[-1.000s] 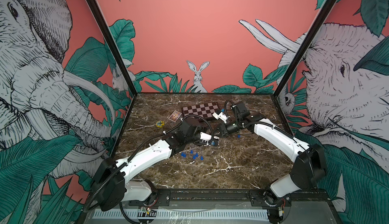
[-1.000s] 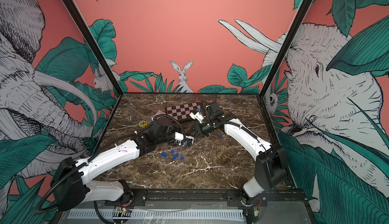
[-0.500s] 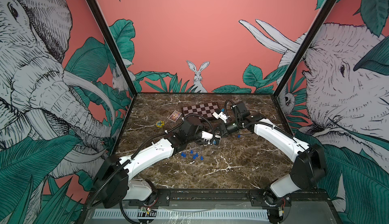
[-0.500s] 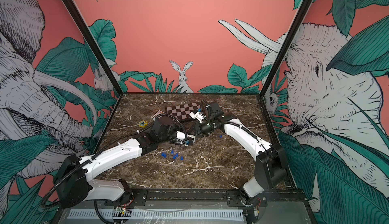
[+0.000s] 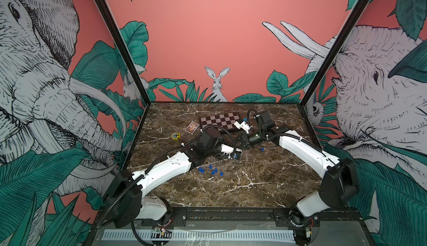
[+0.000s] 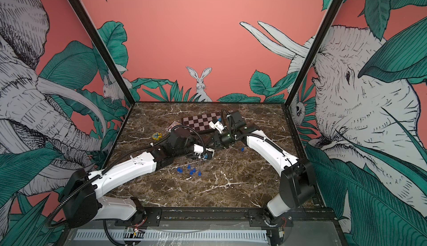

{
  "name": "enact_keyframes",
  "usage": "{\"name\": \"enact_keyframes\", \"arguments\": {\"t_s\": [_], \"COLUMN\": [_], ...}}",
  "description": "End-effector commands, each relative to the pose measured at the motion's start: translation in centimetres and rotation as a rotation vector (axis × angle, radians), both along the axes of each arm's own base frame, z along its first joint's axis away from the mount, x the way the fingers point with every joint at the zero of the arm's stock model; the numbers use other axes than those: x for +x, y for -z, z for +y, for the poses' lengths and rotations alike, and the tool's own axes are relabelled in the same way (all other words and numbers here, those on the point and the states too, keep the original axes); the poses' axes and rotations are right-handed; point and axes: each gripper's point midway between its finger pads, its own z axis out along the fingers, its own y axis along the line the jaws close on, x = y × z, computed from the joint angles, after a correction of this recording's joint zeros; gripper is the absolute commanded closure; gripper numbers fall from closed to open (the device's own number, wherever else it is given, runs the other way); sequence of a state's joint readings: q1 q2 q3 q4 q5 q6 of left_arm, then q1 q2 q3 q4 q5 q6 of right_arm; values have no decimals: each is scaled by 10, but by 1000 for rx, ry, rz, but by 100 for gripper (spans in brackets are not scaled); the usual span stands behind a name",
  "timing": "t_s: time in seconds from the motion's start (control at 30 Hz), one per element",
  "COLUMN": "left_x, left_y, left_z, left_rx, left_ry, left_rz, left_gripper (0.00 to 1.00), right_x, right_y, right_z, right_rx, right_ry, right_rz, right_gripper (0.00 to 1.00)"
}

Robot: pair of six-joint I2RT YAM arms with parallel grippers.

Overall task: Remove stoppers from test tubes
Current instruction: Adjust the test tube.

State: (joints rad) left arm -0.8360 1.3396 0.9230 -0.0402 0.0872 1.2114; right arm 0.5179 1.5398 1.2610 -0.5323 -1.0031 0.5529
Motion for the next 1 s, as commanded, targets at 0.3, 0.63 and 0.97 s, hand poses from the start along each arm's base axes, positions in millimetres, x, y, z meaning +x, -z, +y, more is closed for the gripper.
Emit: {"name": "enact_keyframes", "arguments": {"t_s": [0.3, 0.63, 0.97], "left_x": [3, -8, 2], "left_y": [-49, -90, -108], "left_z": [-6, -37, -79], "left_rx": [-215, -502, -690], "left_ry": [-65, -75, -203], "left_rz": [3, 348, 857], "left_gripper": [100, 100, 100], "right_x": [53, 90, 87], "right_y": [-39, -99, -109], "right_z": [-34, -101, -121], "right_rx": [37, 19, 21], "right_ry": [254, 662, 803], "right_rz": [-192, -579, -712], "right_gripper": [68, 59, 54]}}
